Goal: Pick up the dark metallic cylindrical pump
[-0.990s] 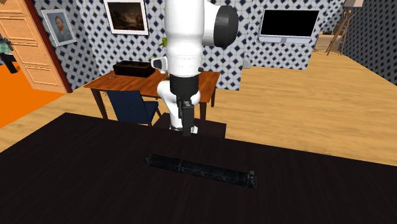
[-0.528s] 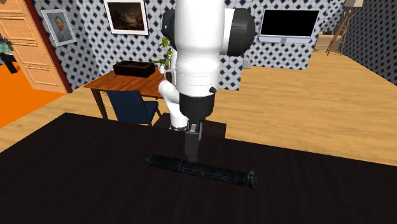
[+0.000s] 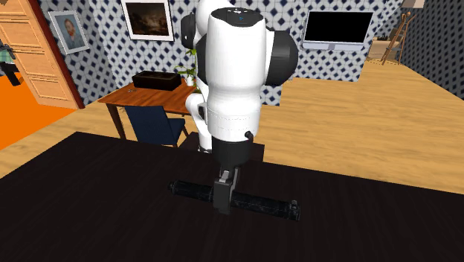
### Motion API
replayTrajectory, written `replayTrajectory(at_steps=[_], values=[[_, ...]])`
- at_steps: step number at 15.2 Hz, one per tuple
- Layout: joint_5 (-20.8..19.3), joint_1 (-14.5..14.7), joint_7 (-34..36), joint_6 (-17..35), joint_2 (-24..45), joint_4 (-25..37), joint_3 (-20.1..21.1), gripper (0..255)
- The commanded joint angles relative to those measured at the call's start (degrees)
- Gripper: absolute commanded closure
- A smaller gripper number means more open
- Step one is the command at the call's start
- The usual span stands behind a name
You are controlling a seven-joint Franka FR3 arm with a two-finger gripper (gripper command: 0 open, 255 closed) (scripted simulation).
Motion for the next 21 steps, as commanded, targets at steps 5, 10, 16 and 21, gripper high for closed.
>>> replayTrajectory(at_steps=[5, 10, 16, 21], values=[[0.3, 0.04, -0.14, 1.93, -0.35, -2.14, -0.06, 255], [0.32, 0.04, -0.17, 1.94, -0.37, -2.17, -0.08, 255], [0.04, -0.05, -0.08, -0.36, -0.05, 0.35, -0.08, 255], [-0.39, -0.15, 0.14, -4.26, 0.46, 4.59, -0.04, 255]])
